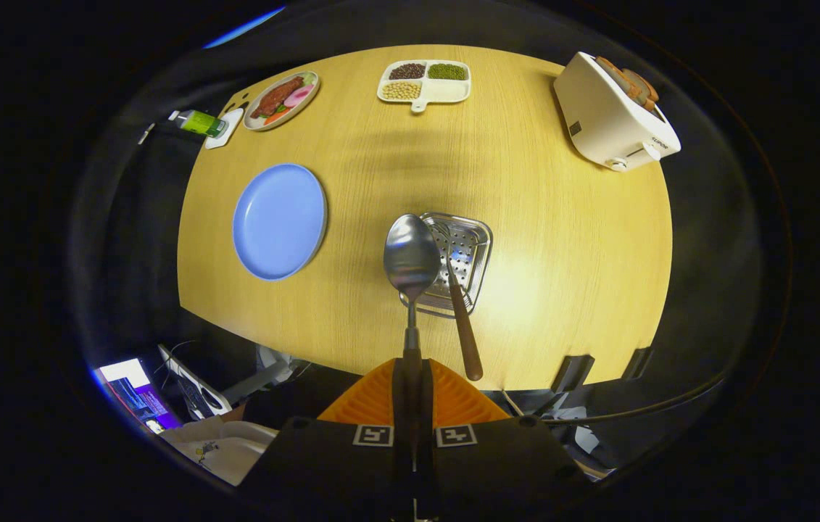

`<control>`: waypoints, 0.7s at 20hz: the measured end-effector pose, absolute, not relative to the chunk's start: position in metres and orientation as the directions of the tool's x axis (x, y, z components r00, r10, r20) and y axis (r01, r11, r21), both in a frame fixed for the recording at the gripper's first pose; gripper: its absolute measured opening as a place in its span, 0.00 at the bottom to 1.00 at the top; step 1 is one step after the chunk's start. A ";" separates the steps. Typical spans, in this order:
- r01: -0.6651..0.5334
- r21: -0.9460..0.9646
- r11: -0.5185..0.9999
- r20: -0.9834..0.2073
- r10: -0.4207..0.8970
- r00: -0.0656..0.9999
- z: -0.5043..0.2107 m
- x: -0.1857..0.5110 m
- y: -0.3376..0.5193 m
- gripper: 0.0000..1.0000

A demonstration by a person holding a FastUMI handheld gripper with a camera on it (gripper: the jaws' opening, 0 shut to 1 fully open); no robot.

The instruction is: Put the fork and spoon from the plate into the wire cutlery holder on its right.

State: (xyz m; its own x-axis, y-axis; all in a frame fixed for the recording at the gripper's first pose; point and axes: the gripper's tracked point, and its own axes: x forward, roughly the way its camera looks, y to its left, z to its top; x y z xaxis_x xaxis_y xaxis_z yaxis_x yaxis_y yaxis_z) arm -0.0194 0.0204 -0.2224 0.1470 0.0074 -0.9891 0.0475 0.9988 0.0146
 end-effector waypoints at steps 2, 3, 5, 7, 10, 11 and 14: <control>0.055 0.014 0.998 -0.994 0.008 0.111 -0.227 -0.015 0.016 0.07; 0.053 0.012 0.999 -0.996 0.007 0.085 -0.231 -0.015 0.014 0.07; 0.045 0.000 0.999 -0.999 -0.002 0.039 -0.237 -0.016 0.009 0.07; 0.038 -0.008 0.999 -1.000 -0.007 -0.007 -0.242 -0.018 0.005 0.07; 0.038 0.005 0.999 -0.999 0.007 -0.054 -0.249 -0.016 0.004 0.08; 0.029 0.002 1.000 -0.998 0.004 -0.068 -0.250 -0.015 0.003 0.09; 0.007 -0.003 1.000 -0.998 -0.003 -0.062 -0.250 -0.005 -0.002 0.11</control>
State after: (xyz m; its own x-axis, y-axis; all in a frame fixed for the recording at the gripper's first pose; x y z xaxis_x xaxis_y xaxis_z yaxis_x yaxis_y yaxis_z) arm -0.0046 -0.0019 -0.2505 -0.0623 -0.0029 -0.9981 0.0075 1.0000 -0.0033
